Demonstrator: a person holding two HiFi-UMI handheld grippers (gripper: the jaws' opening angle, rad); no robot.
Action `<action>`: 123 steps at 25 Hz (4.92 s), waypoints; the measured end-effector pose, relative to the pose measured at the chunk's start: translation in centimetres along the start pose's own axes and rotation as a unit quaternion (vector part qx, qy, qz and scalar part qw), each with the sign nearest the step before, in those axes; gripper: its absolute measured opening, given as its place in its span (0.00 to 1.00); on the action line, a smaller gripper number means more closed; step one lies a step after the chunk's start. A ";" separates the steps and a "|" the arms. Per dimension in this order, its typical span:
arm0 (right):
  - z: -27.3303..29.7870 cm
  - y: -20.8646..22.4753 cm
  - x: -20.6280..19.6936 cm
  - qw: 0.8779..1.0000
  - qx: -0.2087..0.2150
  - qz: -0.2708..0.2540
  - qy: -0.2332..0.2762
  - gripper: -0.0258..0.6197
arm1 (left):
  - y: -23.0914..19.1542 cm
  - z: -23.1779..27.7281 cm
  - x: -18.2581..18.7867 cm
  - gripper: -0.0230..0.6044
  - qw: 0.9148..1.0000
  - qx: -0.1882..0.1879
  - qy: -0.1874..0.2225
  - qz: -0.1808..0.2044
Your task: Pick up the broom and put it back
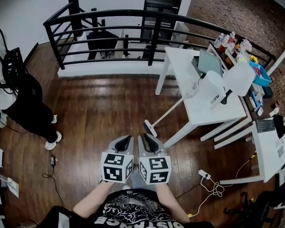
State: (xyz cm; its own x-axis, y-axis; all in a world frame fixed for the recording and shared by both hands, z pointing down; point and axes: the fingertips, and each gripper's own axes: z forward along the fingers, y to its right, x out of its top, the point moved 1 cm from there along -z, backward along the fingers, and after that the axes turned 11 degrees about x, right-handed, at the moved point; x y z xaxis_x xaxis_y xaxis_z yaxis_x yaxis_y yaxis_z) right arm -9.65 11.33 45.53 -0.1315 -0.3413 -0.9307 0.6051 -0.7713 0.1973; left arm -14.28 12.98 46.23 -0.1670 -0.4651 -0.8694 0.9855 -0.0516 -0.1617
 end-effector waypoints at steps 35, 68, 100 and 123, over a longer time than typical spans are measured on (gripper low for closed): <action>10.1 23.6 10.1 0.999 -0.009 0.023 0.039 0.09 | 6.6 23.3 13.0 0.04 0.999 -0.005 0.007 0.031; 11.7 38.0 7.8 0.965 -0.235 0.109 0.042 0.09 | 12.8 37.8 14.1 0.04 0.974 -0.185 -0.073 0.105; 9.2 47.3 0.7 0.908 -0.364 0.204 0.028 0.25 | 14.9 41.2 13.2 0.04 0.948 -0.248 -0.094 0.177; 12.3 44.4 1.6 0.939 -0.295 0.175 0.014 0.19 | 11.9 39.4 13.3 0.04 0.968 -0.191 -0.076 0.141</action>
State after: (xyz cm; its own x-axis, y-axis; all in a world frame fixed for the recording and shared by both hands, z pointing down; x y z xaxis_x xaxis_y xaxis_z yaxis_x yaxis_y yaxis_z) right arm 7.39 -30.06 56.62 0.1720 -0.4982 -0.8498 0.9383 -0.1800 0.2954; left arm -3.56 -28.67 51.12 0.1418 -0.5396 -0.8299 0.9030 0.4141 -0.1150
